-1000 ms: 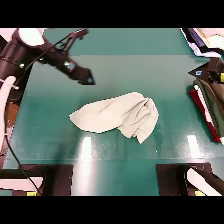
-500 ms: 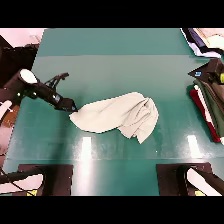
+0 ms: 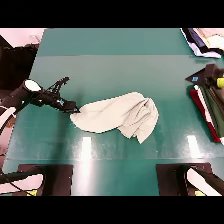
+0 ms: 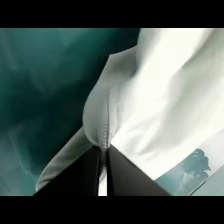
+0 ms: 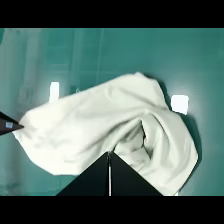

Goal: Fold the shirts.

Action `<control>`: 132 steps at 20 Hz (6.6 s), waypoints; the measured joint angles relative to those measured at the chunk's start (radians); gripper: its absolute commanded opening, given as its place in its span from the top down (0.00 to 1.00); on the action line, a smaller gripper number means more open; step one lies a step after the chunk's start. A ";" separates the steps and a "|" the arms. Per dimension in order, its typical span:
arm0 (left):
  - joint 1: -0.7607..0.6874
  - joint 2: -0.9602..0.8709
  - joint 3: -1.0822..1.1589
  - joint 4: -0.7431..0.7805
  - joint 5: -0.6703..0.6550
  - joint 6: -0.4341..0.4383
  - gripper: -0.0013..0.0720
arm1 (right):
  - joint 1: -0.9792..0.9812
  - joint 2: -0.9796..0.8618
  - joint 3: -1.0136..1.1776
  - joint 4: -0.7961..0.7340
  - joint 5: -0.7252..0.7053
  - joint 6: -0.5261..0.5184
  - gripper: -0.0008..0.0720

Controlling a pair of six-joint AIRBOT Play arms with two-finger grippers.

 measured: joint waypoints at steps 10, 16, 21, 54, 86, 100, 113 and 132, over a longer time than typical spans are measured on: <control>0.000 0.078 0.093 0.005 -0.029 0.000 0.95 | 0.087 -0.020 -0.473 -0.041 -0.142 -0.008 0.33; 0.000 0.117 0.132 0.016 -0.047 -0.002 0.95 | 0.239 -0.115 -0.615 -0.047 -0.331 -0.012 0.40; 0.000 0.124 0.137 0.019 -0.055 -0.004 0.95 | 0.345 -0.132 -0.637 -0.055 -0.455 -0.006 0.96; 0.105 0.472 0.676 0.091 -0.243 -0.196 0.95 | 0.151 -0.078 0.758 -0.317 0.021 0.023 0.97; 0.344 0.004 -0.087 -0.025 0.008 0.046 0.15 | 0.261 -0.489 0.621 -0.209 0.220 -0.040 0.57; 0.263 -0.053 -0.106 -0.049 0.024 0.076 0.95 | 0.251 -0.477 0.619 -0.209 0.283 0.000 0.57; 0.249 0.114 0.006 -0.064 -0.078 0.054 0.95 | -0.104 -0.066 -0.388 -0.216 0.019 -0.017 0.39; 0.249 0.130 0.010 -0.070 -0.113 0.048 0.95 | -0.126 -0.023 -0.753 -0.085 -0.254 -0.151 0.82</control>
